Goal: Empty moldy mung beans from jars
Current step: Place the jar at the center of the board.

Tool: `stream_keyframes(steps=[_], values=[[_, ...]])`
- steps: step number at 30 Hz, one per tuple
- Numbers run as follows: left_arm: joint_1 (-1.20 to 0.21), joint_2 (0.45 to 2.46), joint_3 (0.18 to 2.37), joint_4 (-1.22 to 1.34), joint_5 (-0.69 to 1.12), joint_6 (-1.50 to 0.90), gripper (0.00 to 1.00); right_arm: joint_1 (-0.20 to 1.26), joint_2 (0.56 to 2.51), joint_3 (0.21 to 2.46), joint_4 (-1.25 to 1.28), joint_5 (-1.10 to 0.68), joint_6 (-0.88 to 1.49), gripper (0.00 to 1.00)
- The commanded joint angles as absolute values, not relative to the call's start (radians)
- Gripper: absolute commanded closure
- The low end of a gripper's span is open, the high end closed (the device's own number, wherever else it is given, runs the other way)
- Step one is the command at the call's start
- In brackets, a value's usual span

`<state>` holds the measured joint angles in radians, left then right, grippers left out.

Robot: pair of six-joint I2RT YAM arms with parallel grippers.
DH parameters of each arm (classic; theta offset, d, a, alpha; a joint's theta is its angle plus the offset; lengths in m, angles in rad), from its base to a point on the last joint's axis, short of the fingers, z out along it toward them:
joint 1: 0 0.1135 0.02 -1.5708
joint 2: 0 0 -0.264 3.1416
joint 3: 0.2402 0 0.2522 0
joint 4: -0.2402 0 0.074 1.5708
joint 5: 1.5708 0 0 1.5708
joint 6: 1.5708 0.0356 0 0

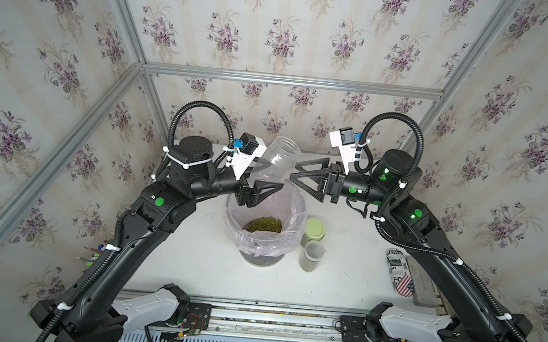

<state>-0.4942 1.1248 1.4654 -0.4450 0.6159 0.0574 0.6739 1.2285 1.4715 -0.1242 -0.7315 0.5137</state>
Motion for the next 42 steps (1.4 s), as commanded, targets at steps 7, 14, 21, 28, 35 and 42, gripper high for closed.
stream_keyframes(steps=[7,14,21,28,35,42], values=[[-0.494,1.129,1.449,-0.315,0.692,-0.055,0.66,0.704,1.247,1.501,-0.050,-0.638,0.491,0.19],[-0.495,1.135,1.434,-0.274,0.714,-0.096,0.65,0.738,1.289,1.524,-0.002,-0.635,0.486,0.19],[-0.495,1.144,1.419,-0.232,0.746,-0.137,0.65,0.755,1.317,1.534,0.038,-0.630,0.476,0.18],[-0.495,1.145,1.411,-0.213,0.759,-0.156,0.65,0.755,1.329,1.536,0.072,-0.642,0.482,0.20],[-0.495,1.145,1.412,-0.199,0.765,-0.166,0.63,0.755,1.334,1.529,0.095,-0.655,0.493,0.28],[-0.495,1.144,1.412,-0.197,0.759,-0.167,0.56,0.755,1.330,1.525,0.091,-0.647,0.490,0.38]])
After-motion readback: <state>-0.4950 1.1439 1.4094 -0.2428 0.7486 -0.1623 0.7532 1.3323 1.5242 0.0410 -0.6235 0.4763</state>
